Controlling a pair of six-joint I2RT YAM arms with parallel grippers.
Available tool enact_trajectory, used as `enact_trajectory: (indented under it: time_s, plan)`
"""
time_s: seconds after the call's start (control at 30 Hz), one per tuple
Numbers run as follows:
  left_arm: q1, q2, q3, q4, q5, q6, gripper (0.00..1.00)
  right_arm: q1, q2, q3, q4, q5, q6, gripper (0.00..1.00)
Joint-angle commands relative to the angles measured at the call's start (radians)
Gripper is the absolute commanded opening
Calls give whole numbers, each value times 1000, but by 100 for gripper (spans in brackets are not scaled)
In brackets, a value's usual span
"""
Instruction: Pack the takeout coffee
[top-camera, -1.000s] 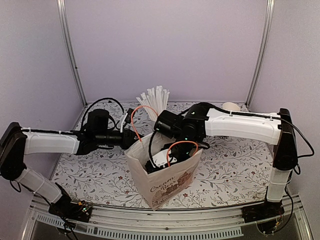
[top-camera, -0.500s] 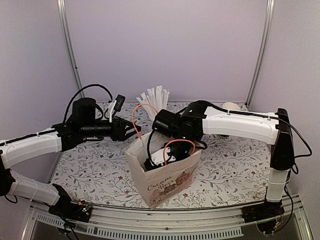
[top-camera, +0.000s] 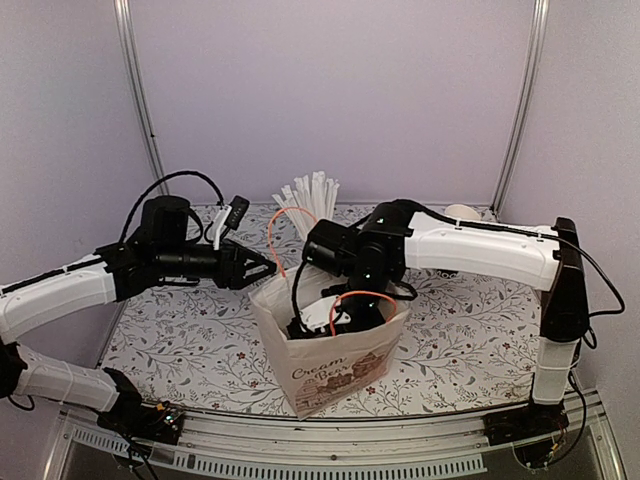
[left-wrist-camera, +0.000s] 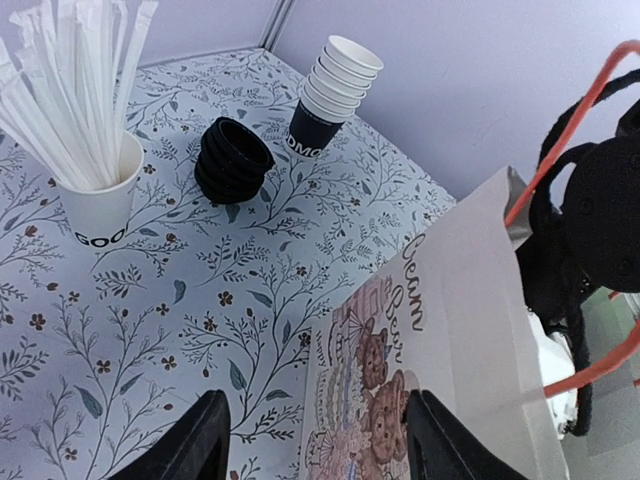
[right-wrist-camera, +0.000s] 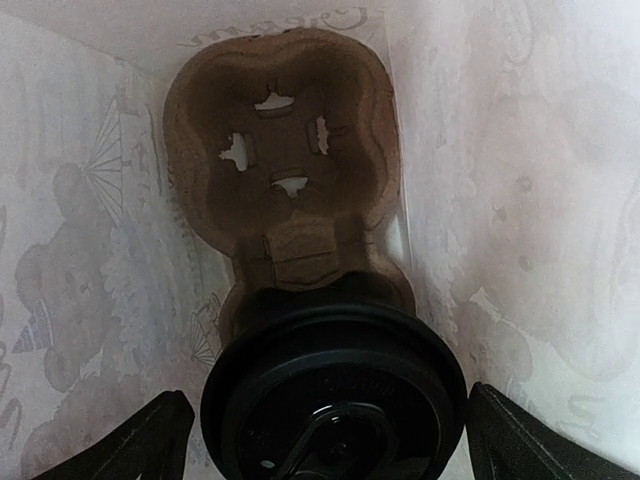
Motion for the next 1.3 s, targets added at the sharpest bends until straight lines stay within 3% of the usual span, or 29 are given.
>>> enact_trajectory:
  time_s: [0.0,0.2,0.43,0.63,1.27]
  plan:
    - [8,-27,62,-94,7,41,62,15,-46,32,-20,15,14,99]
    - [-27,-38,151,-209,10,72,62,17,-62,74,-27,41,6,99]
    - [-146,-44,268,-326,5,91,62,17,-100,84,-38,60,5,99]
    - [-217,-28,331,-388,-65,92,62,17,-122,148,-73,86,-2,99]
    - [-313,40,363,-451,-123,25,61,17,-176,104,-47,75,-6,99]
